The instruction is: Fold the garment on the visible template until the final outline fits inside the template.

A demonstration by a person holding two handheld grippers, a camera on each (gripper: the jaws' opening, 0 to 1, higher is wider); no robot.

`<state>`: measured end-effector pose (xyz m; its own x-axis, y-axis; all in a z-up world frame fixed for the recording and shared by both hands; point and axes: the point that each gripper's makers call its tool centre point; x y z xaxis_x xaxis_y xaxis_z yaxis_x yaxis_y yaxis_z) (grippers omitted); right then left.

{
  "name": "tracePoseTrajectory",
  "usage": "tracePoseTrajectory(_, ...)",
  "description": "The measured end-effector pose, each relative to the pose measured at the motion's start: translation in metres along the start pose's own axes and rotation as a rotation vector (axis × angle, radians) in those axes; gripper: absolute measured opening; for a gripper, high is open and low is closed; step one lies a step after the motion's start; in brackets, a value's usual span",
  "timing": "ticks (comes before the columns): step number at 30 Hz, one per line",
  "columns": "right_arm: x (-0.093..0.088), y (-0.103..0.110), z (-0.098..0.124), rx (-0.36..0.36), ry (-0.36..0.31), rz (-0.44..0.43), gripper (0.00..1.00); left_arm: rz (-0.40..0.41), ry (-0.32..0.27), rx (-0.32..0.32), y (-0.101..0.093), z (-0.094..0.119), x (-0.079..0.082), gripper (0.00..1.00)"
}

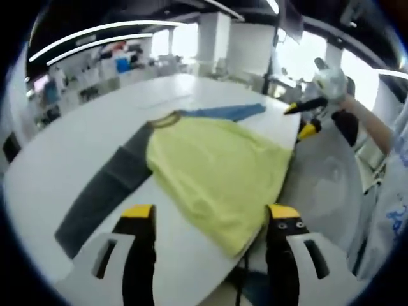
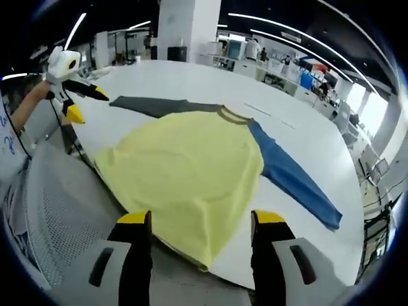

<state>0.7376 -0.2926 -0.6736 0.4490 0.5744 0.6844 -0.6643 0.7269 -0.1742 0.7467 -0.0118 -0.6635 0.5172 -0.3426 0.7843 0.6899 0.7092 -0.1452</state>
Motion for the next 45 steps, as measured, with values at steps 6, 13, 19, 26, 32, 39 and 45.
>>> tracePoseTrajectory(6, 0.0, -0.014, 0.003, -0.012, -0.016, -0.007, 0.7, -0.003, -0.015, -0.009, -0.008, -0.001, 0.004, 0.79)
tracePoseTrajectory(13, -0.005, -0.046, 0.011, -0.025, -0.036, -0.016, 0.76, 0.073, -0.042, 0.09, -0.008, -0.011, 0.016, 0.82)
tracePoseTrajectory(19, -0.01, -0.081, 0.02, -0.015, -0.08, -0.026, 0.77, 0.117, -0.073, 0.165, -0.01, -0.017, 0.024, 0.85)
tracePoseTrajectory(26, -0.02, -0.111, 0.018, -0.003, -0.087, -0.017, 0.79, 0.11, -0.041, 0.214, -0.02, -0.022, 0.025, 0.89)
tracePoseTrajectory(32, -0.026, -0.131, 0.018, 0.0, -0.099, -0.025, 0.81, 0.111, -0.036, 0.238, -0.022, -0.026, 0.03, 0.95)
tracePoseTrajectory(39, -0.03, -0.152, 0.018, -0.005, -0.115, -0.032, 0.85, 0.115, -0.045, 0.245, -0.027, -0.03, 0.041, 0.98)
tracePoseTrajectory(45, -0.037, -0.182, 0.017, -0.022, -0.112, -0.043, 0.89, 0.122, -0.039, 0.234, -0.034, -0.03, 0.045, 0.99)
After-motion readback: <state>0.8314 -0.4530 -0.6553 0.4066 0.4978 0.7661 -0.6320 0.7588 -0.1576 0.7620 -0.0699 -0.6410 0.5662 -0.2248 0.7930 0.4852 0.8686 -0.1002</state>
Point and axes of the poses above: the point that each gripper's makers call its tool centre point, and the gripper's own axes: z roughly backward along the fingers, y roughly to its left, x roughly out of its top, and after that the axes turned 4 degrees about z, right-handed
